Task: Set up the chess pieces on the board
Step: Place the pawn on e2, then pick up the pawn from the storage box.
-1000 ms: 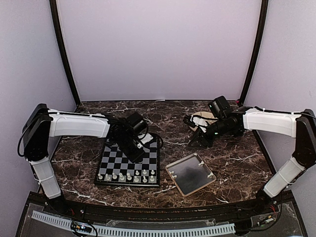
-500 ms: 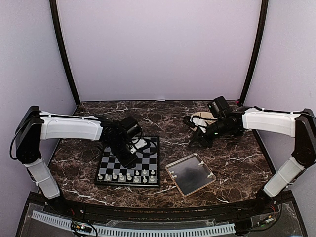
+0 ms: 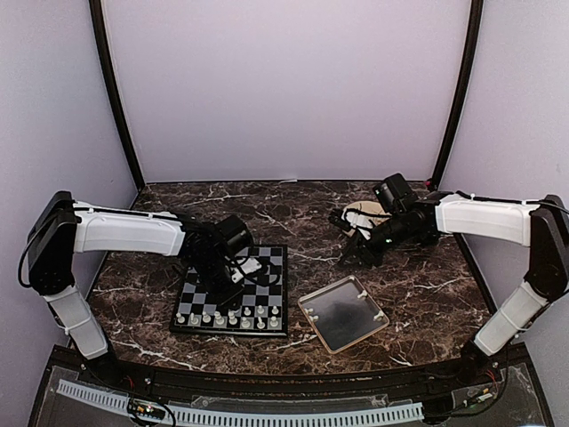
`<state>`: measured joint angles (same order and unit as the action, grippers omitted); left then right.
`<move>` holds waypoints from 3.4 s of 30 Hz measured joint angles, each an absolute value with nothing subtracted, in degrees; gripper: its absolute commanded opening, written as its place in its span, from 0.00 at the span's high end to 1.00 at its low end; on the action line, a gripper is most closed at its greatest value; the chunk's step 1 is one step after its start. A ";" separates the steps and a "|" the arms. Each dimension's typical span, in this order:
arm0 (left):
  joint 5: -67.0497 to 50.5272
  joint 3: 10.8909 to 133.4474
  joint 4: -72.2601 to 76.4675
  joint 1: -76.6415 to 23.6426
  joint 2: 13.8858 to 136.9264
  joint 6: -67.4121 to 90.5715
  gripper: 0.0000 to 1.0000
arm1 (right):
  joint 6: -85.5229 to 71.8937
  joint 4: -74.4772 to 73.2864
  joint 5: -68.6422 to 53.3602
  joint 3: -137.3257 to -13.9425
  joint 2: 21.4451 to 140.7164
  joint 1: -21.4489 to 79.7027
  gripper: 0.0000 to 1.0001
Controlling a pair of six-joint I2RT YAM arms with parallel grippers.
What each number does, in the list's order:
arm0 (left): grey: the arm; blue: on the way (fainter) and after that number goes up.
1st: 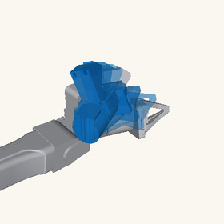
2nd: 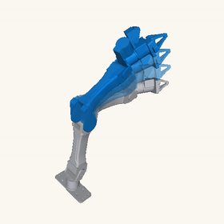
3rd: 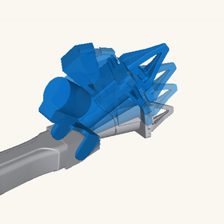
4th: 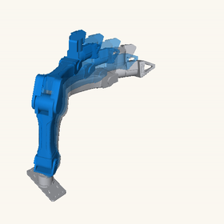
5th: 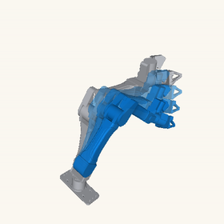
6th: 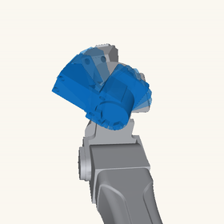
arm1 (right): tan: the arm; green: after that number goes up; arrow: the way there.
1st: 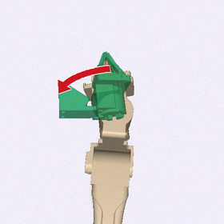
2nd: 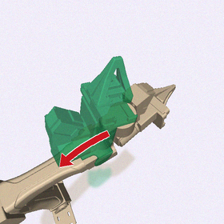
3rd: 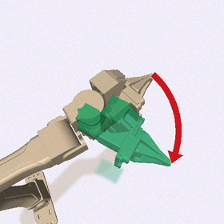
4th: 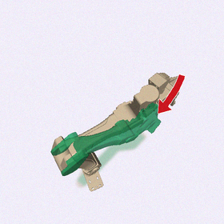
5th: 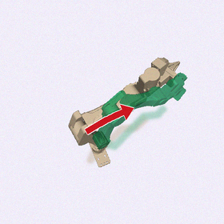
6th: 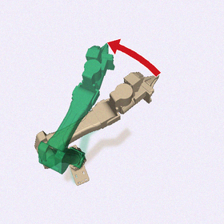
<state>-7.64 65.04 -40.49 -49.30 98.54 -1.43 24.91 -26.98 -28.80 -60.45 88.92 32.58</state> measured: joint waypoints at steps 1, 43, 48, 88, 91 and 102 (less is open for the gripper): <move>-7.73 64.97 -40.47 -49.30 98.54 -1.43 0.89 | 24.91 -27.00 -28.82 -60.45 88.99 32.58 0.57; -6.33 58.59 -19.07 -49.30 78.83 0.40 0.67 | 44.42 -31.31 -20.56 -63.88 105.86 49.54 0.64; -6.09 57.19 -17.52 -49.30 78.65 0.80 0.67 | 44.80 -31.22 -19.79 -64.55 106.41 50.19 0.65; -3.14 54.98 -15.90 -49.30 77.12 1.61 0.67 | 43.38 -29.56 -17.17 -63.22 105.49 55.07 0.74; -2.83 54.83 -15.86 -49.30 76.64 1.69 0.67 | 43.42 -29.28 -17.12 -63.22 105.56 55.70 0.75; -2.52 54.57 -15.07 -49.30 76.58 1.65 0.67 | 43.46 -26.79 -14.94 -62.57 105.54 57.19 0.90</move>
<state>-2.52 54.57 -15.07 -49.30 76.58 1.65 43.46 -26.79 -14.94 -62.57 105.54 57.19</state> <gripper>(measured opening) 0.331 0.136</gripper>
